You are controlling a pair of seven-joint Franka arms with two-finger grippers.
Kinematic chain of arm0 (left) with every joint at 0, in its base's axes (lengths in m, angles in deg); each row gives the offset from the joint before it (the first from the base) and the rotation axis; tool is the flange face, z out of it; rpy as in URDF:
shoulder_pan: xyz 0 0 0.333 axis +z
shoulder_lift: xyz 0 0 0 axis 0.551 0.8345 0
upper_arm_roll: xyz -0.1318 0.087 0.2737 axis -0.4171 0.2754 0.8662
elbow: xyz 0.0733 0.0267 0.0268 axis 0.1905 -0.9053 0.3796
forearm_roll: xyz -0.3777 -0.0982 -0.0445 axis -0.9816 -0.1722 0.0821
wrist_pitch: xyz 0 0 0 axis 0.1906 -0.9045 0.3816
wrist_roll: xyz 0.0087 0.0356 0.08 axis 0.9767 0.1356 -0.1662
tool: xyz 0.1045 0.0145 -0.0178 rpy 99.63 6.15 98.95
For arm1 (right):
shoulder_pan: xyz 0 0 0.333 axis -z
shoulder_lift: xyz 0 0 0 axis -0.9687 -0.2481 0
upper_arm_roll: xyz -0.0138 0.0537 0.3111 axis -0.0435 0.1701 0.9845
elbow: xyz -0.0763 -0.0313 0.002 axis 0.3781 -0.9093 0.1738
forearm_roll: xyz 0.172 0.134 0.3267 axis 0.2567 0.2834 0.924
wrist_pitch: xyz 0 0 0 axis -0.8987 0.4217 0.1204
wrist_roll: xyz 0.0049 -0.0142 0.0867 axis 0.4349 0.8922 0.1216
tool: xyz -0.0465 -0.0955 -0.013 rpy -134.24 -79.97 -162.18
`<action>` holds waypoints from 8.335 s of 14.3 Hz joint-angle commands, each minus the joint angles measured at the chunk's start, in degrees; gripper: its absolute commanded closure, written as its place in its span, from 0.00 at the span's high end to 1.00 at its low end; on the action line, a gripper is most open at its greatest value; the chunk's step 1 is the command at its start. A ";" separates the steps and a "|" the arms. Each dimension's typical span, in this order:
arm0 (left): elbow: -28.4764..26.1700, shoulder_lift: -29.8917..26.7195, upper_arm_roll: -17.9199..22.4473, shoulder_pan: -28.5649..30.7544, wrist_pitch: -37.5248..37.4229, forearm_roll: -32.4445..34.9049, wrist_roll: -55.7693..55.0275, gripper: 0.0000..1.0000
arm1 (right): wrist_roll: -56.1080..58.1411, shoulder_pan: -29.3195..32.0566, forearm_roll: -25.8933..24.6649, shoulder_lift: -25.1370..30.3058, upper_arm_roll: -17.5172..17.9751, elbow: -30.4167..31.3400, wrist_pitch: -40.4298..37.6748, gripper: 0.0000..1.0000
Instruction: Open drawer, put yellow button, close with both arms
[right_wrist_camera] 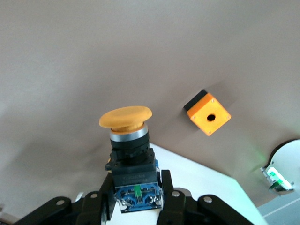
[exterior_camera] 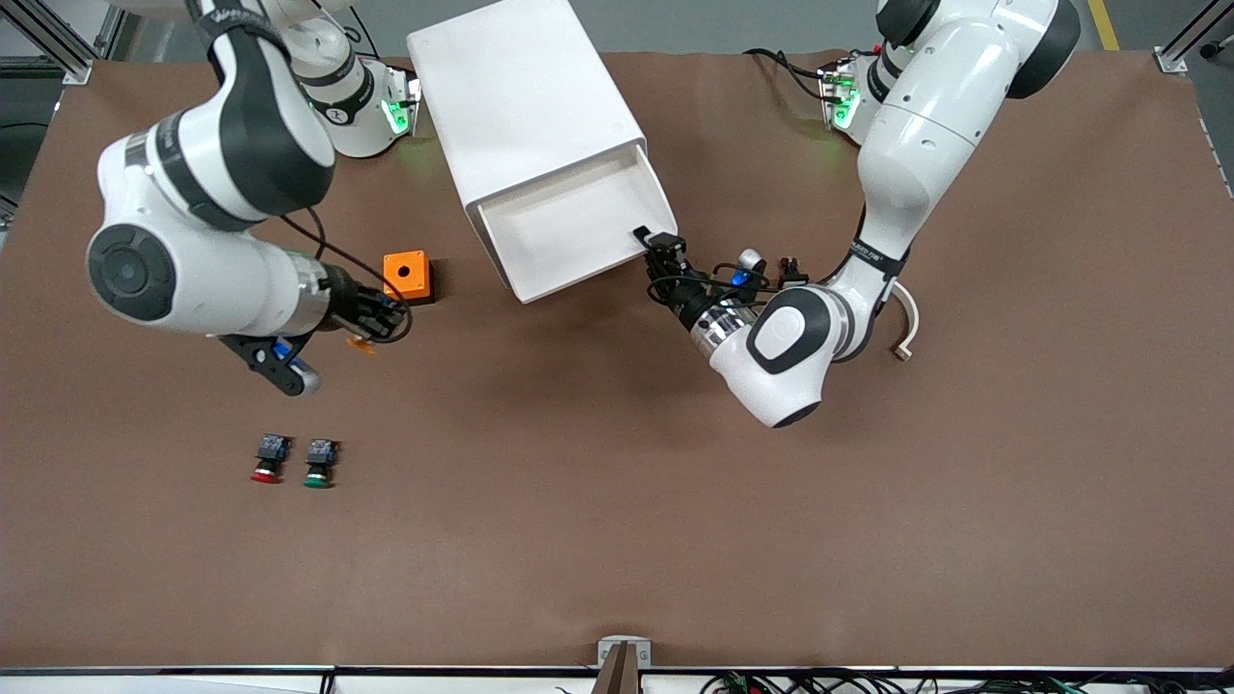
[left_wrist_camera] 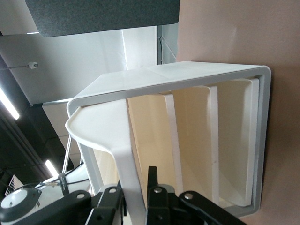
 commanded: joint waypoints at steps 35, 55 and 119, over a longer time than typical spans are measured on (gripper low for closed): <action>12.24 -11.75 1.87 1.67 12.76 29.86 69.37 1.00 | -40.76 -15.09 2.70 4.22 -1.28 7.24 16.78 1.00; 0.99 -15.98 0.29 -16.35 26.82 56.34 64.98 1.00 | 48.10 20.07 -8.63 10.11 -1.28 4.24 5.86 1.00; 1.87 -37.24 -2.00 14.93 0.13 51.66 104.93 1.00 | 66.25 25.36 -15.41 13.63 -1.02 3.10 5.95 1.00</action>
